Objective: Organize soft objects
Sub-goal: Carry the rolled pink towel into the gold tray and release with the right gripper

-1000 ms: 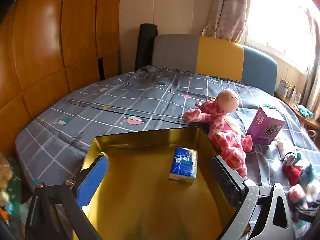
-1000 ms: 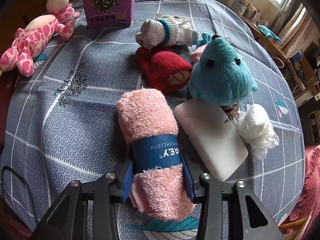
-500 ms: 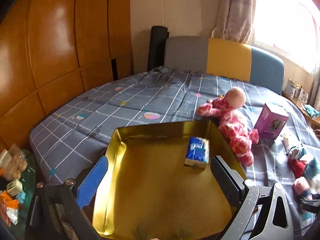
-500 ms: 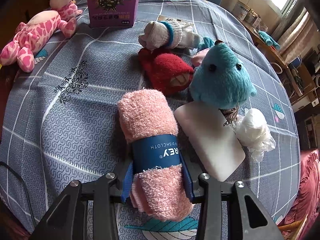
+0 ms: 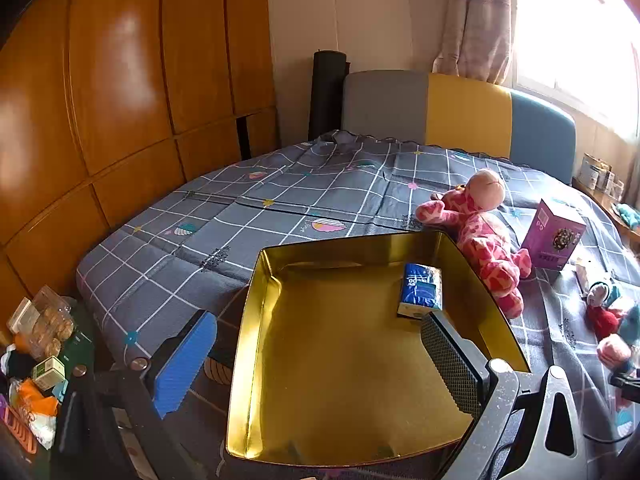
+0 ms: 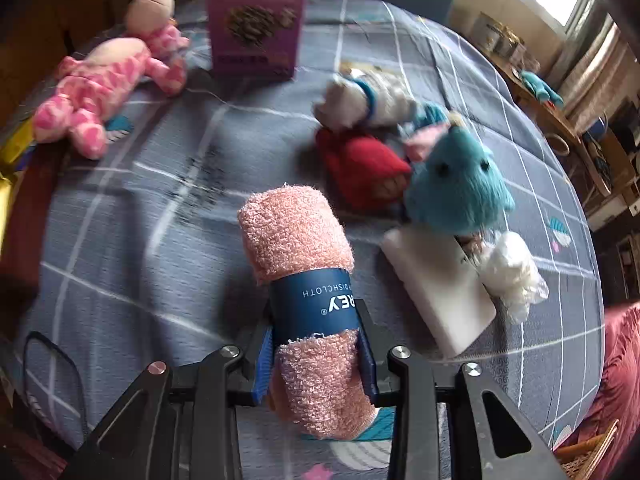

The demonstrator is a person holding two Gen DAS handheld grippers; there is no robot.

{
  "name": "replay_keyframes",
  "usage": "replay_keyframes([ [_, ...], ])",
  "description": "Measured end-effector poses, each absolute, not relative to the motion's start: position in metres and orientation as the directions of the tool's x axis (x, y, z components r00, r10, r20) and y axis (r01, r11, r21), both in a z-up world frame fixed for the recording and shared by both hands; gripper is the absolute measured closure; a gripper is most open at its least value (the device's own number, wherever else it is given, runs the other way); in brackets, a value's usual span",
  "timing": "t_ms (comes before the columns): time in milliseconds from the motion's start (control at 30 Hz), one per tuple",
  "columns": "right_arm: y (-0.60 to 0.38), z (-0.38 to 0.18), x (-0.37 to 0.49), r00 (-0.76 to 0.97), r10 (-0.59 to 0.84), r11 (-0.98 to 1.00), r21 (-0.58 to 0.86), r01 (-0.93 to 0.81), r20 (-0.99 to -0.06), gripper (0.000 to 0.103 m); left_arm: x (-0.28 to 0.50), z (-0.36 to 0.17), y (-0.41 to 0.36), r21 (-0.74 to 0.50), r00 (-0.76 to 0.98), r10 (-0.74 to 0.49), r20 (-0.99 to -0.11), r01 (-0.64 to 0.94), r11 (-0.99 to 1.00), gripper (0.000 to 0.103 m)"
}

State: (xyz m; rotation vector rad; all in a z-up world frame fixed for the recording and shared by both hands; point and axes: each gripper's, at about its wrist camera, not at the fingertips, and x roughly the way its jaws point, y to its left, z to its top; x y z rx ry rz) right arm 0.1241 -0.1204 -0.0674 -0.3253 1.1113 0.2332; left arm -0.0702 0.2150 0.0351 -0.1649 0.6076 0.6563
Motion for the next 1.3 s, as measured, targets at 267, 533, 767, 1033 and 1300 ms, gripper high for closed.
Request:
replay_keyframes([
  [267,-0.043,-0.016,0.091,0.454,0.224,0.86,-0.044,-0.508,-0.863,0.068,-0.074,0.037,0.22,0.034,0.627,0.526,-0.575,-0.624,0.781,0.0],
  [533,0.049,0.001,0.069,0.375,0.381,0.737,0.033,-0.675,-0.845,0.068,-0.078,0.04,0.226,0.03,0.618,0.544,-0.567,-0.645,0.764,0.0],
  [767,0.113,-0.008,0.062,0.311,0.399,0.671,0.043,-0.74,-0.863,0.068,-0.078,0.038,0.232,0.029,0.608,0.551,-0.572,-0.657,0.754,0.0],
  [1033,0.153,-0.046,0.081,0.225,0.361,0.683,0.092,-0.725,-0.905,0.061,-0.077,0.034,0.237,0.025,0.599,0.546,-0.585,-0.66,0.751,0.0],
  [1300,0.138,-0.034,0.077,0.283,0.41,0.7,0.101,-0.707,-0.867,0.047,-0.076,0.03,0.24,0.017,0.598,0.527,-0.604,-0.651,0.759,0.0],
])
